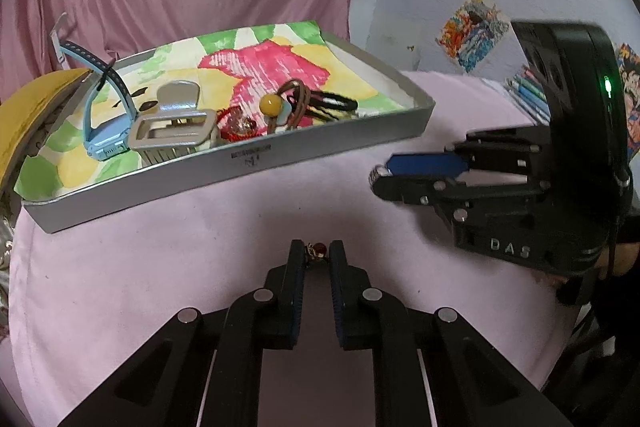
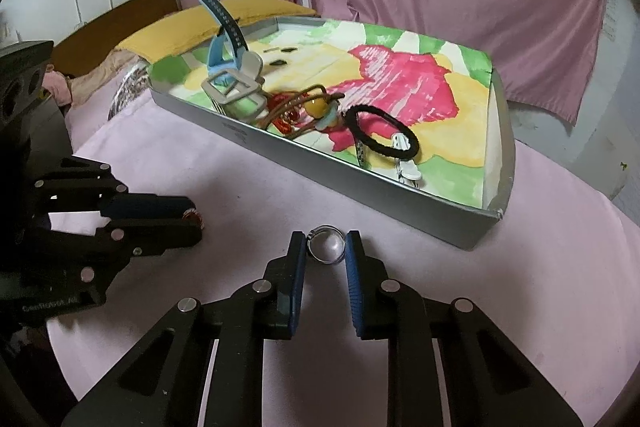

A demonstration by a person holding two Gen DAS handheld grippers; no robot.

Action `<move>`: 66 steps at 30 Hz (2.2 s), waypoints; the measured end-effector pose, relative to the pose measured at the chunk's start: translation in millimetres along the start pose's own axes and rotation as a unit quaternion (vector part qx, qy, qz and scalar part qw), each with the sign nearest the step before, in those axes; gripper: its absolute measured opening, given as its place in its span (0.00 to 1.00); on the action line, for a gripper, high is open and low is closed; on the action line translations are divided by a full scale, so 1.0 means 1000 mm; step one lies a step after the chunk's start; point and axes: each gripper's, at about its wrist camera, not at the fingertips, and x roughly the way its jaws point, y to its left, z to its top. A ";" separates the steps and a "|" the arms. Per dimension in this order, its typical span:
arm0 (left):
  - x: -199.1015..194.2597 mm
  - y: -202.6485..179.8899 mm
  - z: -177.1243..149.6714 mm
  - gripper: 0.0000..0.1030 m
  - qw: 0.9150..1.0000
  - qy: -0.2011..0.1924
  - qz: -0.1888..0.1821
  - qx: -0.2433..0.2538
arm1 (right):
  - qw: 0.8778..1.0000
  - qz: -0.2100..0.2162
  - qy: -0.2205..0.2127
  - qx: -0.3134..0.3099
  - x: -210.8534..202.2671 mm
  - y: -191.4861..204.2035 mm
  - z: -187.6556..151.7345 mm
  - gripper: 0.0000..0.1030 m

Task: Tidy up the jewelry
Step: 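Carry the earring and ring over the tray with the left and right tools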

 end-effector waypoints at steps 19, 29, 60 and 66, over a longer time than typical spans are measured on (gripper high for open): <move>-0.048 0.014 0.036 0.11 0.976 -0.207 0.039 -0.051 | 0.972 -0.057 -0.222 0.054 -0.063 0.001 0.021 0.17; -0.047 0.023 0.061 0.11 0.955 -0.284 0.067 -0.060 | 0.942 -0.109 -0.316 0.038 -0.068 0.010 0.039 0.17; 0.017 0.042 0.078 0.11 0.985 -0.137 0.075 -0.071 | 0.984 -0.081 -0.132 0.094 0.007 -0.031 0.063 0.17; 0.022 0.043 0.078 0.11 0.988 -0.114 0.074 -0.074 | 0.986 -0.075 -0.116 0.095 0.014 -0.031 0.063 0.17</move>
